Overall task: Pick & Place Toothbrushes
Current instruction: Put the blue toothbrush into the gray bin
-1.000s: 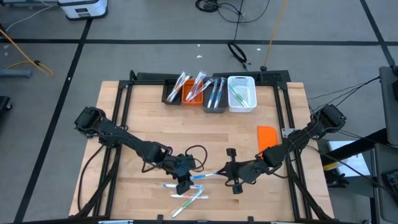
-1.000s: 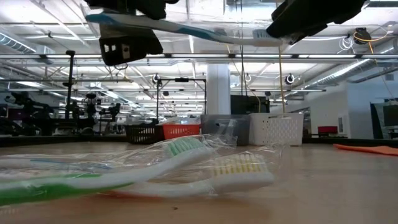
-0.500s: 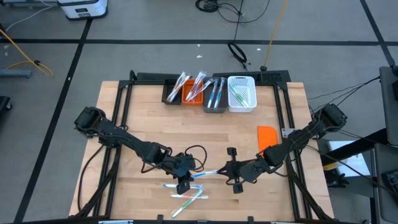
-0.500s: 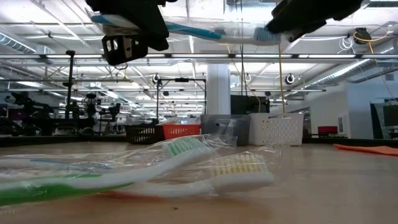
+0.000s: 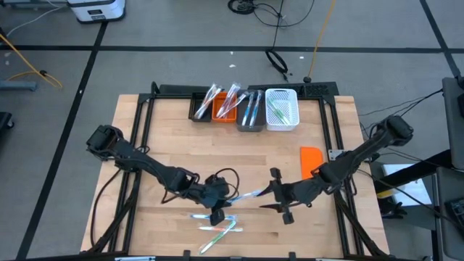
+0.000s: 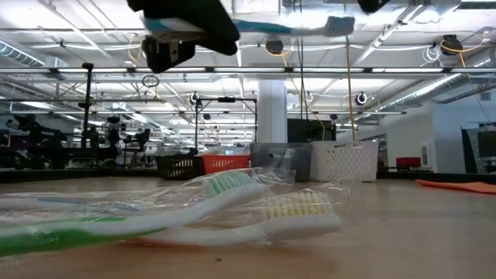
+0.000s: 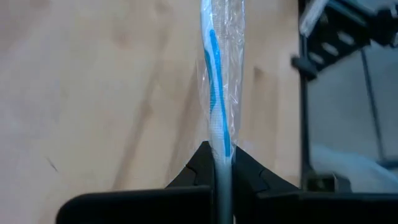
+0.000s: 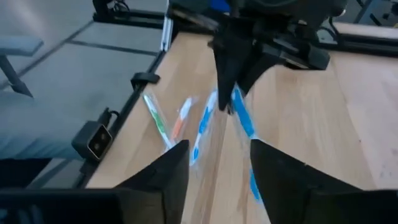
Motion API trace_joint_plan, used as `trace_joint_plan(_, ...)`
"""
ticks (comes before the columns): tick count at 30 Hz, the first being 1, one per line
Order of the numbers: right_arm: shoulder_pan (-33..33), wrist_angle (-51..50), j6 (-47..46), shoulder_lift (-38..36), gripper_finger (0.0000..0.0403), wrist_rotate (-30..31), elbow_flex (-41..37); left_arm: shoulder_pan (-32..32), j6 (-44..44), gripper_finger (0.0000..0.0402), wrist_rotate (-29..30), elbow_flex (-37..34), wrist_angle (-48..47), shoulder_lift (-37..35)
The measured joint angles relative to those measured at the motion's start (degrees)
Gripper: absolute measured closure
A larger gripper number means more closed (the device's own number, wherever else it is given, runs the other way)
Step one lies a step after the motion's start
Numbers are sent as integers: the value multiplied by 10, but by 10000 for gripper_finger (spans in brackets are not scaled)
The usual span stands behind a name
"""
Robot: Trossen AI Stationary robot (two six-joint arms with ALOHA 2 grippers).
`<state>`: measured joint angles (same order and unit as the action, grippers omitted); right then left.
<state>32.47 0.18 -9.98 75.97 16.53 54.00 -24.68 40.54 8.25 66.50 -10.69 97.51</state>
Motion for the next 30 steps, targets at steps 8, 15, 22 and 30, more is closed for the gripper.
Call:
trace_joint_plan(8,11,-2,2,-17,228,-1,0,-8,-71,394,168,-1,79,-14)
trace_joint_plan(15,10,17,7,-17,233,23,0,-11,-186,394,193,0,222,-17)
trace_joint_plan(22,7,95,63,-17,234,96,0,-17,-255,394,206,0,263,-17)
trace_joint_plan(30,-25,168,92,-17,233,104,0,-17,-282,394,207,0,292,-17)
